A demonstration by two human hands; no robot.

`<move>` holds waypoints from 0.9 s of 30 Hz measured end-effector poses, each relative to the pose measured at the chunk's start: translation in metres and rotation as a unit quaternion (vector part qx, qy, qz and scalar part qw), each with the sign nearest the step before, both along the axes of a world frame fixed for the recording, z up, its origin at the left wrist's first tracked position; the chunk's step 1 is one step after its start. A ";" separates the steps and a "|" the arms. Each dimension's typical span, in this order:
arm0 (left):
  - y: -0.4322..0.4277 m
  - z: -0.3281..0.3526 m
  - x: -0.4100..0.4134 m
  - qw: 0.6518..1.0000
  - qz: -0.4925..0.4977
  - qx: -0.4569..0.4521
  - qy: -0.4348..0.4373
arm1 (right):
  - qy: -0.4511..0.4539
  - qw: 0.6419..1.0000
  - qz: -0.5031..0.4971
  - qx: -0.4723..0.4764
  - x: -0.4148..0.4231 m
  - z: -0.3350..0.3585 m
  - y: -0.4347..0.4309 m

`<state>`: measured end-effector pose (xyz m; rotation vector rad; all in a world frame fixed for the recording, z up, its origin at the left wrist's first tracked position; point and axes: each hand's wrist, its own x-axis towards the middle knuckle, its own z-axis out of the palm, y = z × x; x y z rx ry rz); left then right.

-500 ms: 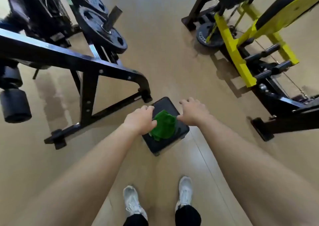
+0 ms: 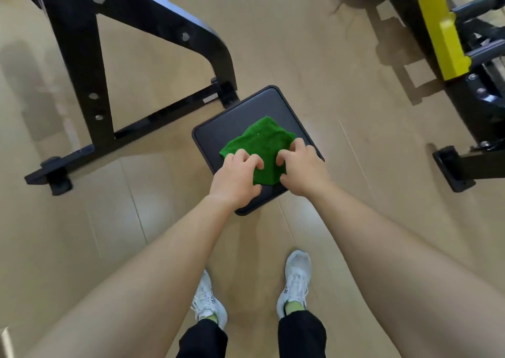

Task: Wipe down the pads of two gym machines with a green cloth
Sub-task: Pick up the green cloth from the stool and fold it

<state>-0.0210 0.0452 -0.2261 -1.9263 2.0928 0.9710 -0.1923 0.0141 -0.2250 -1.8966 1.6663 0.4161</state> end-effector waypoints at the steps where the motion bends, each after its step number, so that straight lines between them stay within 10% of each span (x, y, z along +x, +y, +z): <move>1: 0.002 -0.006 -0.001 1.000 -0.005 -0.010 -0.012 | 0.008 1.000 0.011 -0.019 0.003 -0.005 0.005; 11: 0.007 0.039 0.004 0.995 0.044 -0.080 0.037 | -0.058 0.995 -0.027 -0.079 0.007 0.036 0.022; 27: -0.011 0.351 0.086 0.957 0.199 -0.024 0.211 | -0.270 0.956 -0.102 0.043 0.054 0.339 -0.031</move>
